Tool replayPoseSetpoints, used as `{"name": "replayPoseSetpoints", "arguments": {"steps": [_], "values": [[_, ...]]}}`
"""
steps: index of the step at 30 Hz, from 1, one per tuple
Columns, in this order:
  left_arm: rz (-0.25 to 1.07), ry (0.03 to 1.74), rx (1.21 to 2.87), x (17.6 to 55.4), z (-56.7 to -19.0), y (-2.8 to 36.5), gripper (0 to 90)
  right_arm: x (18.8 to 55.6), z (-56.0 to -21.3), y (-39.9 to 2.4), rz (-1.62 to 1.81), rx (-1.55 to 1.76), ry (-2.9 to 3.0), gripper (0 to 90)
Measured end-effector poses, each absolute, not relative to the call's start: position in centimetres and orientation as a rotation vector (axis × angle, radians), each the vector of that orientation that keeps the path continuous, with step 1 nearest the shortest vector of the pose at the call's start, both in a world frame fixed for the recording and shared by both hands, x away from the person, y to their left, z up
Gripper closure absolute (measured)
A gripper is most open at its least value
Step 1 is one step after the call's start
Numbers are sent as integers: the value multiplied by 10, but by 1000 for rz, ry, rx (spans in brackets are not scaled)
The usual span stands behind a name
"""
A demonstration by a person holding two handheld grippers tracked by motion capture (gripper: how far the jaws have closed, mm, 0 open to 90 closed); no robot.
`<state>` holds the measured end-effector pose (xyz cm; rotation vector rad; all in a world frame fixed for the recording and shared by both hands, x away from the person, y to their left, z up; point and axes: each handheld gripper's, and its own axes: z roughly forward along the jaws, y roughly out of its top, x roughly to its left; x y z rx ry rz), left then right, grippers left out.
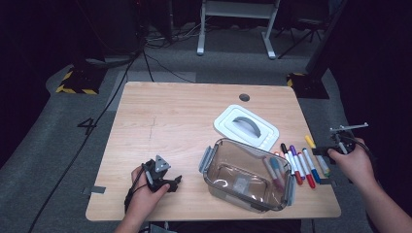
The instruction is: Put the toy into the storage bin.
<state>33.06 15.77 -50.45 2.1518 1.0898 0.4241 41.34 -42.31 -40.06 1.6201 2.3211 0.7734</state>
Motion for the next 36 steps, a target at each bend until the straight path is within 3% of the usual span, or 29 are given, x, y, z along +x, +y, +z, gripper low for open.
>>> {"name": "replayPoseSetpoints", "arguments": {"steps": [21,36], "values": [[425,1088,2152,331,-505,158,175,388,-320,-325,1084,1221,2563,769],[425,1087,2153,331,-505,158,175,369,-324,-249,1102,981,2820,769]]}}
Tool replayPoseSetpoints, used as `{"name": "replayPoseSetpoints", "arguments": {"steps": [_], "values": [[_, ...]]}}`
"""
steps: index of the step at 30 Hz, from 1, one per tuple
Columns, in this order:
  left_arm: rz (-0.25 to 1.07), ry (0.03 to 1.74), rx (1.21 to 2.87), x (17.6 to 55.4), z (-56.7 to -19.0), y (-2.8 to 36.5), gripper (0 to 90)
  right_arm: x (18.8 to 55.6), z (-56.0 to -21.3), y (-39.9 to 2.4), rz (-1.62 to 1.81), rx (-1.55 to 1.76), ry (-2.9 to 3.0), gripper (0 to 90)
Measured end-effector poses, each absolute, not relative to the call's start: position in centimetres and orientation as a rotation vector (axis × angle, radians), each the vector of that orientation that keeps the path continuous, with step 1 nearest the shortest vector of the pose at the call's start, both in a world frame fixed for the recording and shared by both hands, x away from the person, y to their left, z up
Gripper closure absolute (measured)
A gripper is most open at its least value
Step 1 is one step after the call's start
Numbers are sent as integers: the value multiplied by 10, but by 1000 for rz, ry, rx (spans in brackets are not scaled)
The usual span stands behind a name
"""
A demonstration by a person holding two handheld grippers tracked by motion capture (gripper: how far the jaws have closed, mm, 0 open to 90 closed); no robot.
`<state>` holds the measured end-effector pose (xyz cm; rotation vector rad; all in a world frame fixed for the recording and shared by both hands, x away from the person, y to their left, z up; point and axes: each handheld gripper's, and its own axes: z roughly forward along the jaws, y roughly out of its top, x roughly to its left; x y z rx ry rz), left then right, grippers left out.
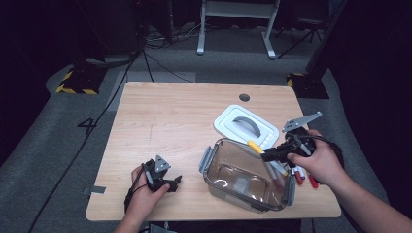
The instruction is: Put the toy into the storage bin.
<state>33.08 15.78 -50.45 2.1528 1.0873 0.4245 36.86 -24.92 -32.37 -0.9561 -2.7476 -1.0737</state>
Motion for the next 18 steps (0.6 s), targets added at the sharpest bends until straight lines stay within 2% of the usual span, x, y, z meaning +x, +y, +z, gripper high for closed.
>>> {"name": "replayPoseSetpoints", "arguments": {"steps": [18], "values": [[421,1087,2156,331,-504,158,175,361,-370,-185,-836,-745,-2744,769]]}}
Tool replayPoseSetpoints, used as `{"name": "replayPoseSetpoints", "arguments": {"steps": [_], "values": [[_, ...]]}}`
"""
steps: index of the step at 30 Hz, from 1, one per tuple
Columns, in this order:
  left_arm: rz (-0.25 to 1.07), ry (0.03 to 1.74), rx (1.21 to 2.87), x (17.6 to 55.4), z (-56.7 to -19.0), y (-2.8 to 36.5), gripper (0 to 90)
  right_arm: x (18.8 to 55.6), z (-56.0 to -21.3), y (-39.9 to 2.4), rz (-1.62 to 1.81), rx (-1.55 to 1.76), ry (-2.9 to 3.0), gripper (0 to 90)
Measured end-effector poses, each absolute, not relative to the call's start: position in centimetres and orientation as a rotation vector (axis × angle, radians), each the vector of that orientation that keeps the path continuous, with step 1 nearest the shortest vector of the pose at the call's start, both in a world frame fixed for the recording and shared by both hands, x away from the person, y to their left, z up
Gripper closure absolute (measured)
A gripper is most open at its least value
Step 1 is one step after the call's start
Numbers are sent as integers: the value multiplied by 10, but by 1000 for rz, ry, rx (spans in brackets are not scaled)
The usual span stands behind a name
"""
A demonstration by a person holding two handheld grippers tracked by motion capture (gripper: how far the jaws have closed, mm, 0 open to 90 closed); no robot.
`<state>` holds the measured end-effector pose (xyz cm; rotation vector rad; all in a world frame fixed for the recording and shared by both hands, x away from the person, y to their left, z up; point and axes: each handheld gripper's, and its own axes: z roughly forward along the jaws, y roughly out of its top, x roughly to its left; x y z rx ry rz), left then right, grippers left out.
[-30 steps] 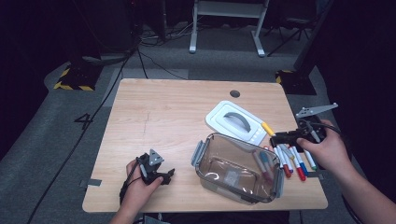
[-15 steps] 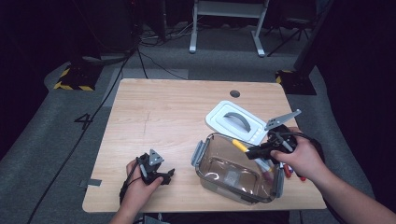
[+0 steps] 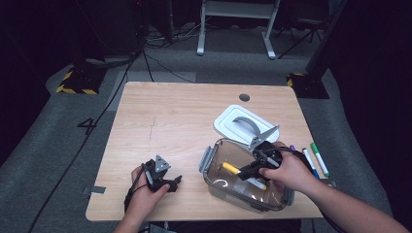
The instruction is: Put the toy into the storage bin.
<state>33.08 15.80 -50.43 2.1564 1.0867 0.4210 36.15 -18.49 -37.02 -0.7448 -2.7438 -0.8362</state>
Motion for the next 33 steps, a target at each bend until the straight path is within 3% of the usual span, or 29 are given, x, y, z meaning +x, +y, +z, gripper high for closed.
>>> {"name": "replayPoseSetpoints", "arguments": {"steps": [33], "values": [[421,1088,2156,331,-504,158,175,363,-444,-148,-522,-676,-2733,768]]}}
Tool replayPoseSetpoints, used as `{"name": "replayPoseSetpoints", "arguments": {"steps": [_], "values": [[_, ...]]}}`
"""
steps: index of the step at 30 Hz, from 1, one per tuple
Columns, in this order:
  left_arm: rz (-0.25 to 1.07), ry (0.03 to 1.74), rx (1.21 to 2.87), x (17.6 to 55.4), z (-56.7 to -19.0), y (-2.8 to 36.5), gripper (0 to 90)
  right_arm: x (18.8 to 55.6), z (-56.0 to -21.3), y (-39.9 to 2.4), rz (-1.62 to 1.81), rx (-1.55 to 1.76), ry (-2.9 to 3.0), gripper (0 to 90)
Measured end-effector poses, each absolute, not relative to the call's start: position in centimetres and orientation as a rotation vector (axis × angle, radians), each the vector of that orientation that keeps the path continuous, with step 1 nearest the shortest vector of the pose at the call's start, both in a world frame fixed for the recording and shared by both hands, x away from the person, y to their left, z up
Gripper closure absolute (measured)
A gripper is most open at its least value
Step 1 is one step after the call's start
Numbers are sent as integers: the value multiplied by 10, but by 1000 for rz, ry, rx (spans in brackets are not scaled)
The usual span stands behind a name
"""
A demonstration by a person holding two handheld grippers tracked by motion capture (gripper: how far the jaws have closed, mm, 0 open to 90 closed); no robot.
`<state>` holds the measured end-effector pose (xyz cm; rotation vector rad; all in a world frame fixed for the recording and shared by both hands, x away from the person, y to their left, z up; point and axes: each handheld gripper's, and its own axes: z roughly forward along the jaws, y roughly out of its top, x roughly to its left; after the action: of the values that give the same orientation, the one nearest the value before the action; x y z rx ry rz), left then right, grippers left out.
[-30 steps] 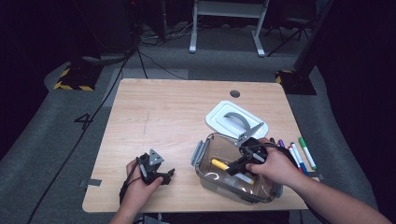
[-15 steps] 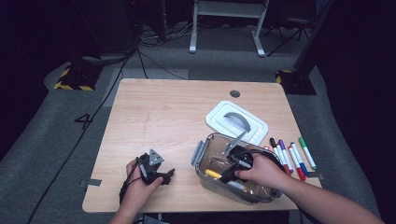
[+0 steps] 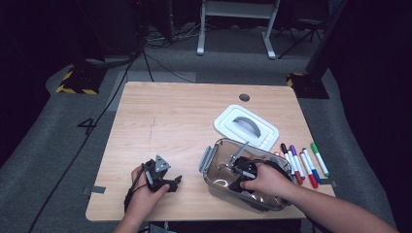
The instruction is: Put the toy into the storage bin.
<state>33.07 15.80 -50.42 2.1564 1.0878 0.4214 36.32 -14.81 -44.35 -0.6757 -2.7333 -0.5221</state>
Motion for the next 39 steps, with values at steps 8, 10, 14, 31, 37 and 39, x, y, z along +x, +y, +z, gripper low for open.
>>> {"name": "replayPoseSetpoints", "arguments": {"steps": [8,10,14,31,37,39], "values": [[421,1087,2156,331,-504,158,175,363,-449,-149,-494,-674,-2728,766],[424,1089,2154,331,-504,158,175,363,-450,-149,-482,-672,-2729,758],[421,1086,2156,331,-504,158,175,364,-448,-150,-530,-681,-2743,685],[422,1087,2156,331,-504,158,175,380,-368,-196,-1006,-862,-2823,618],[424,1087,2153,331,-505,158,175,389,-348,-232,-1107,-993,-2835,615],[426,1088,2153,331,-504,158,175,393,-344,-245,-1110,-1045,-2842,617]]}}
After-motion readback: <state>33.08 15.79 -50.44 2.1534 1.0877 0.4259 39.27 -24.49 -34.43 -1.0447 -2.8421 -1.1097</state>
